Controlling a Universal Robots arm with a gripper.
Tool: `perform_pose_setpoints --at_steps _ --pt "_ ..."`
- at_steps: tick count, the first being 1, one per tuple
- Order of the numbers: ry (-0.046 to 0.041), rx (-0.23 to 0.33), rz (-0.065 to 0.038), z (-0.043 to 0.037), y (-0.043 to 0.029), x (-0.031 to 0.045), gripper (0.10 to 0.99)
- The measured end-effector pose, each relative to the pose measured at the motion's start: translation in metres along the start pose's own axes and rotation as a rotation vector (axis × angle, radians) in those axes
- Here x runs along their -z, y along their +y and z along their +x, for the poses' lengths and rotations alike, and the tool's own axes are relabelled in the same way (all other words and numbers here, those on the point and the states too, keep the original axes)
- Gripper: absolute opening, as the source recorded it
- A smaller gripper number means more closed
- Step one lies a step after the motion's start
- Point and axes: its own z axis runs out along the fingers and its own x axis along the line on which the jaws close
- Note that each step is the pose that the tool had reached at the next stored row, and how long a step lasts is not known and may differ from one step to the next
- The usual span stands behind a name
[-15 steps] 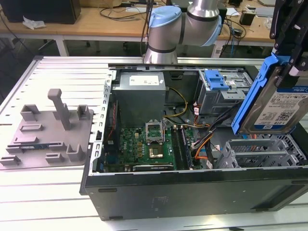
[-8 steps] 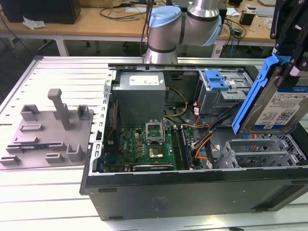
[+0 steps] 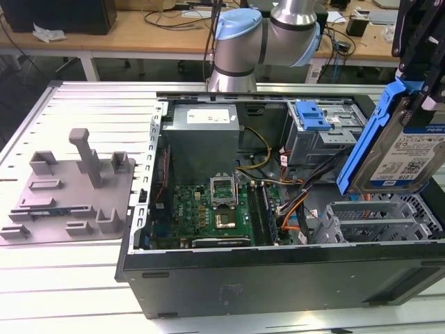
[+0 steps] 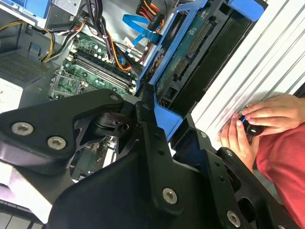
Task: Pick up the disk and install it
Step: 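Insert the disk into the insertion slot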
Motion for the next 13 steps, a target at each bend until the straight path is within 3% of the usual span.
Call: perform_pose_setpoints --at_steps 13 --pt "-0.0001 0.0 0.0 0.0016 0.0001 -0.0032 0.369"
